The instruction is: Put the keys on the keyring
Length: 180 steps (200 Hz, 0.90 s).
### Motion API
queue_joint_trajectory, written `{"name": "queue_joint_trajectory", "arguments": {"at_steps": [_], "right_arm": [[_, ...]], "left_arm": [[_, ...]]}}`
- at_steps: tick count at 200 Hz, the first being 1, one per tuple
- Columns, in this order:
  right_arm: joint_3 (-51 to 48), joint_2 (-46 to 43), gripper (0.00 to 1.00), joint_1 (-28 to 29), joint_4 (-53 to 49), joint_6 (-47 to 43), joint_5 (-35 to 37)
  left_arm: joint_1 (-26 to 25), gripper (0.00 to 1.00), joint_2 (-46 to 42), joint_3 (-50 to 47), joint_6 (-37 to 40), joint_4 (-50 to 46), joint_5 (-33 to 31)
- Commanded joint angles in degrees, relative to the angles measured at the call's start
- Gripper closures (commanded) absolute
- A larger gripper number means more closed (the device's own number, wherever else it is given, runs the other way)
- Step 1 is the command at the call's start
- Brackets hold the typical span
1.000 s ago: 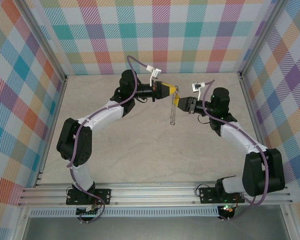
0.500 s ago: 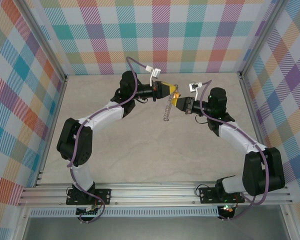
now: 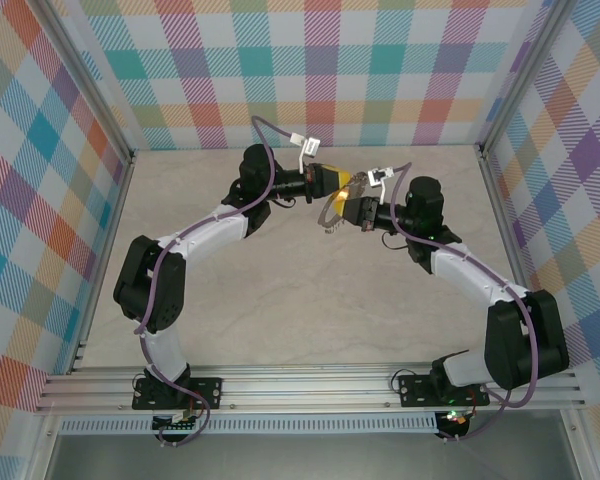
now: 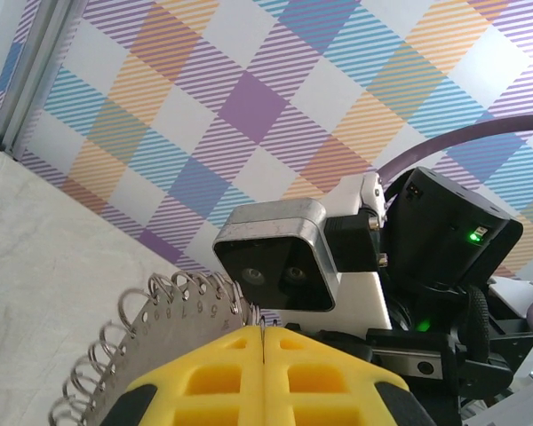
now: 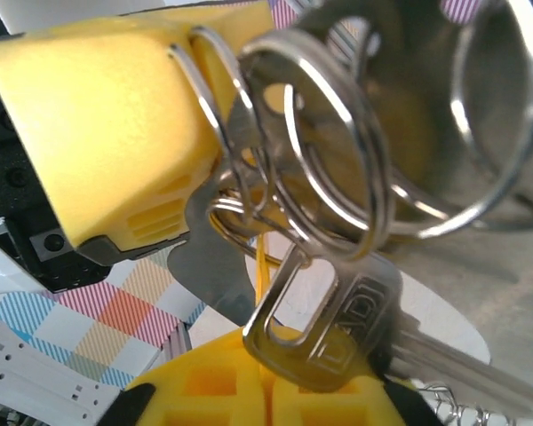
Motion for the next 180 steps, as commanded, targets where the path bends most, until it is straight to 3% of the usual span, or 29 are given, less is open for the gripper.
{"name": "queue_joint_trajectory", "arguments": {"at_steps": [1, 15, 59, 100, 137, 180], "right_arm": [[1.18, -1.10, 0.75, 0.97, -4.55, -3.01, -0.21], [0.60, -3.46, 0.62, 0.92, -8.08, -4.99, 0.64], [-2.88, -14.12, 0.50, -2.10, -15.30, -8.48, 2.64], [-1.55, -18.77, 0.48, -5.01, -12.85, -5.04, 7.45], [-0.60, -16.24, 0.47, -5.01, -2.14, 1.37, 13.19], [3.39, -10.11, 0.47, -5.05, 5.42, 4.49, 13.64]], "left_arm": [[-0.42, 1.00, -0.79, -0.14, -0.95, 6.01, -0.92], [-0.44, 1.00, -0.91, -0.34, -0.97, 6.18, -1.15], [-0.34, 1.00, -0.69, -0.63, -2.24, 7.31, -1.58], [-0.35, 1.00, 0.04, -1.07, -5.49, 10.25, -3.37], [-0.31, 1.00, 1.32, -2.02, -11.32, 16.24, -6.59], [-0.26, 1.00, 2.83, -3.02, -18.10, 22.30, -11.89]]}}
